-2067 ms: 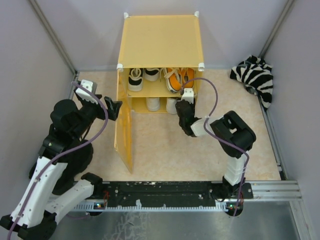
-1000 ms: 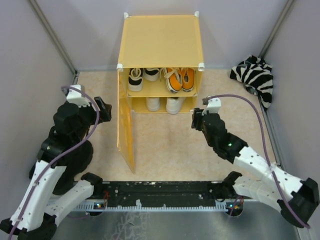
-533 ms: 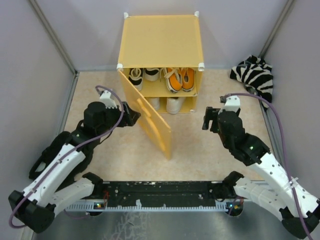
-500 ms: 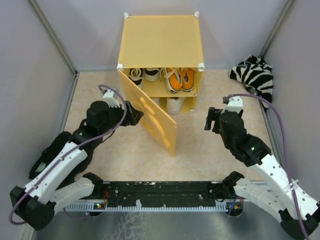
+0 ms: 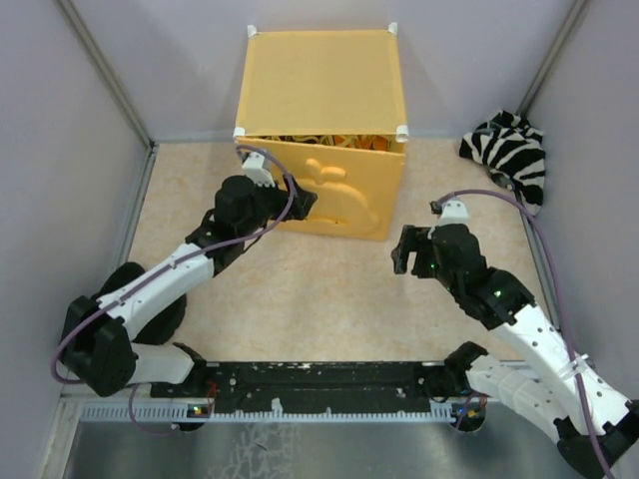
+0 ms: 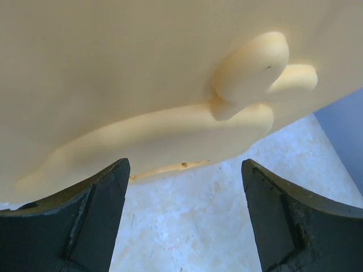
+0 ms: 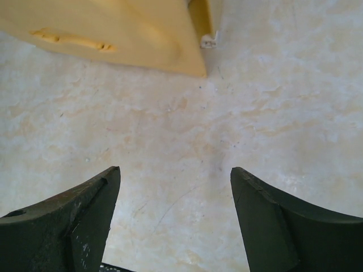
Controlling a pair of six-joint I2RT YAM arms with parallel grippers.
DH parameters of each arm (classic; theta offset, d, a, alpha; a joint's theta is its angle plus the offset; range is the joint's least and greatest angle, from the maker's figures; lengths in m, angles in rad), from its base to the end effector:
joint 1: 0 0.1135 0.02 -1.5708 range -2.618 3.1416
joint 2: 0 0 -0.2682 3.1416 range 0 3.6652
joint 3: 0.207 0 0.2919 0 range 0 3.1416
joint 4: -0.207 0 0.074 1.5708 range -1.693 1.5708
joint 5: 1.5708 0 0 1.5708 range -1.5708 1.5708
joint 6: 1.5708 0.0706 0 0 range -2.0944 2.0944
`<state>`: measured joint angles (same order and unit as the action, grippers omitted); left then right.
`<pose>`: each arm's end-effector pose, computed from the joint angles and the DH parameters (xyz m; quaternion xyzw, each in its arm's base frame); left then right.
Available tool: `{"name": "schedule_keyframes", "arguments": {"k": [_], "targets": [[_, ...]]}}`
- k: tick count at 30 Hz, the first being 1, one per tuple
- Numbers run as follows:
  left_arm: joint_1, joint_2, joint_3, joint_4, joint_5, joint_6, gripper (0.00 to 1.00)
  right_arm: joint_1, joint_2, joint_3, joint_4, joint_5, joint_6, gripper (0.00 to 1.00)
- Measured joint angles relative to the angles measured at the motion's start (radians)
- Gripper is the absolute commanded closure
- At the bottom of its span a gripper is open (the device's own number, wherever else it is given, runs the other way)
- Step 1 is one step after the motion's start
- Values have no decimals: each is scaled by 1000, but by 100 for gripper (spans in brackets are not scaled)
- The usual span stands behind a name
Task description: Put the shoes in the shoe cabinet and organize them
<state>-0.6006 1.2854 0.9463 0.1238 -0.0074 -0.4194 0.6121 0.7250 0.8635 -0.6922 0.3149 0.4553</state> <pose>0.3098 -0.2116 0.3015 0.0682 0.7760 -0.3036 0.5486 0.1877 0.1050 0.3160 0.0086 0.8660 0.1267 0.4837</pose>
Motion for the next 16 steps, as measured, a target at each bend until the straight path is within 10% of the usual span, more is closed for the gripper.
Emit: {"name": "schedule_keyframes", "arguments": {"k": [16], "targets": [[-35,173,120,43,-51,71,1,0,34,-18,78,-41,8,18]]}}
